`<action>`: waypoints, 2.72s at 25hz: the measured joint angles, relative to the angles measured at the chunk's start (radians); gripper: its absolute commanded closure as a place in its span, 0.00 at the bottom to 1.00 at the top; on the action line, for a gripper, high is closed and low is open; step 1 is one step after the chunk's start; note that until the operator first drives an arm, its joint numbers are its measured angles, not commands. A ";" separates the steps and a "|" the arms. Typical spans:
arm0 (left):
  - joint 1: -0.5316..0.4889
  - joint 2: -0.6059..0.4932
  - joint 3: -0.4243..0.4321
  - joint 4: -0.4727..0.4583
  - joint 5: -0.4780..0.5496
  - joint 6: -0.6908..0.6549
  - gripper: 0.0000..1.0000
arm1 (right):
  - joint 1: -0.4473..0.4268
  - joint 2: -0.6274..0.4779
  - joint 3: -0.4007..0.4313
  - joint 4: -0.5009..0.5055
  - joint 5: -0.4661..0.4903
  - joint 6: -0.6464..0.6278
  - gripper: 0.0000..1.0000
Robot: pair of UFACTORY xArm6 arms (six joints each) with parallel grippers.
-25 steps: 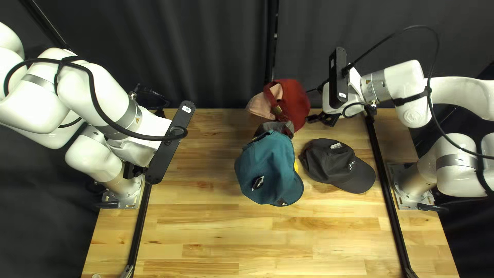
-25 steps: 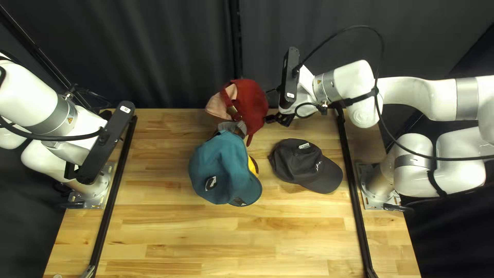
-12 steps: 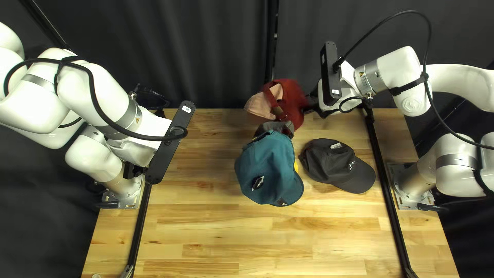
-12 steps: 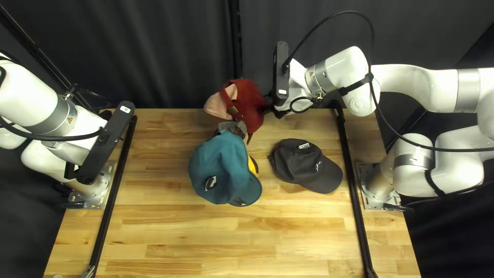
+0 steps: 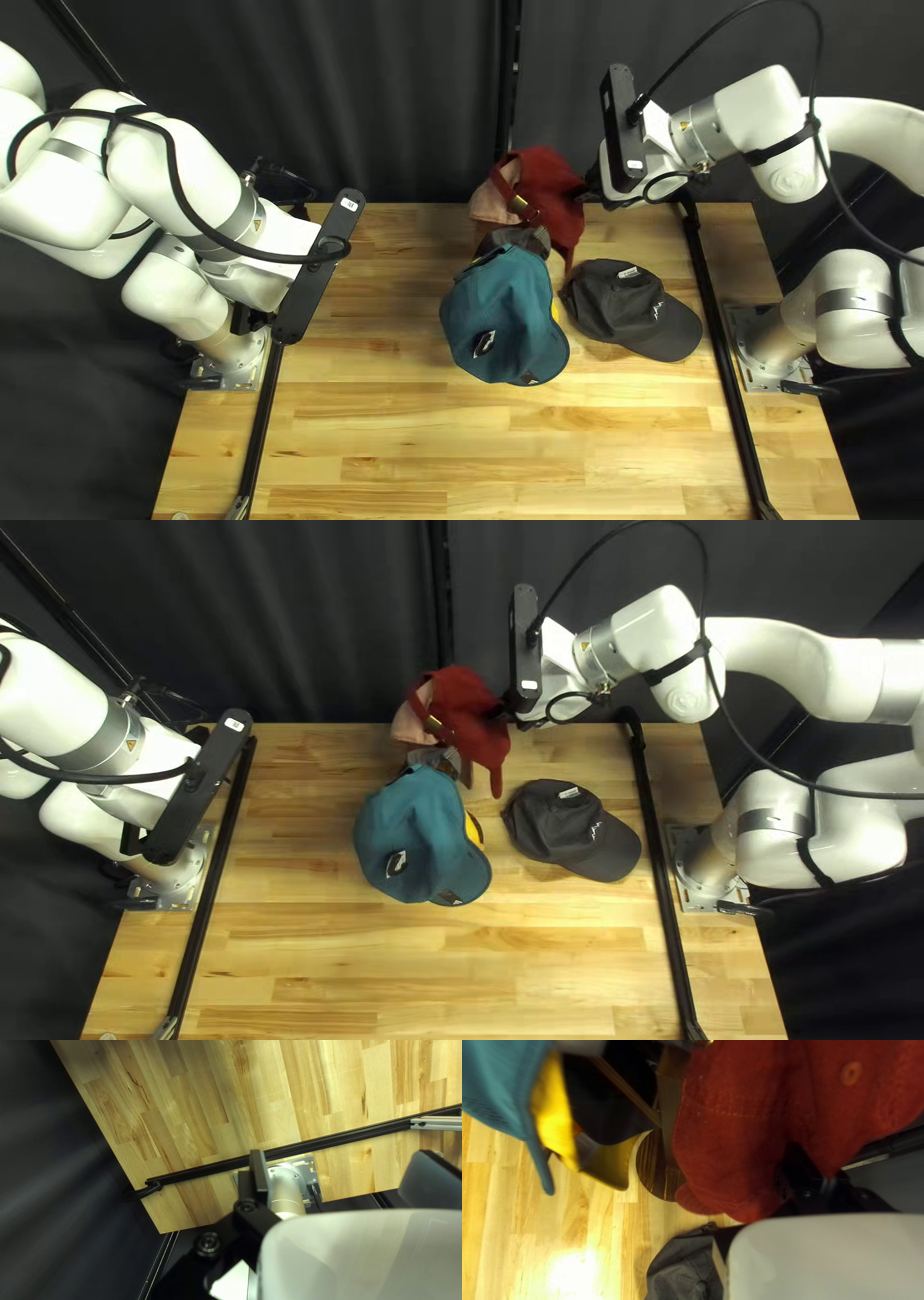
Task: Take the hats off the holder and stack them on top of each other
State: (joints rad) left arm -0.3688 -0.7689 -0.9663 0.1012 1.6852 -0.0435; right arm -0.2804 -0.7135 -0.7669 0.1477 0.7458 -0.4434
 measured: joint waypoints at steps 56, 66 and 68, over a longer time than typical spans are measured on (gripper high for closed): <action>0.000 0.000 0.000 0.000 0.000 0.000 0.00 | -0.128 -0.366 0.075 -0.166 0.623 0.091 0.00; 0.000 0.000 0.000 0.000 0.000 0.000 0.00 | -0.253 -0.255 0.022 0.018 0.442 -0.168 0.00; 0.000 0.000 0.000 0.000 0.000 0.000 0.00 | -0.247 -0.219 0.015 0.051 0.390 -0.203 0.00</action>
State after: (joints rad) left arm -0.3688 -0.7689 -0.9663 0.1012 1.6852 -0.0435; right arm -0.5278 -0.9330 -0.7521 0.1992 1.1354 -0.6463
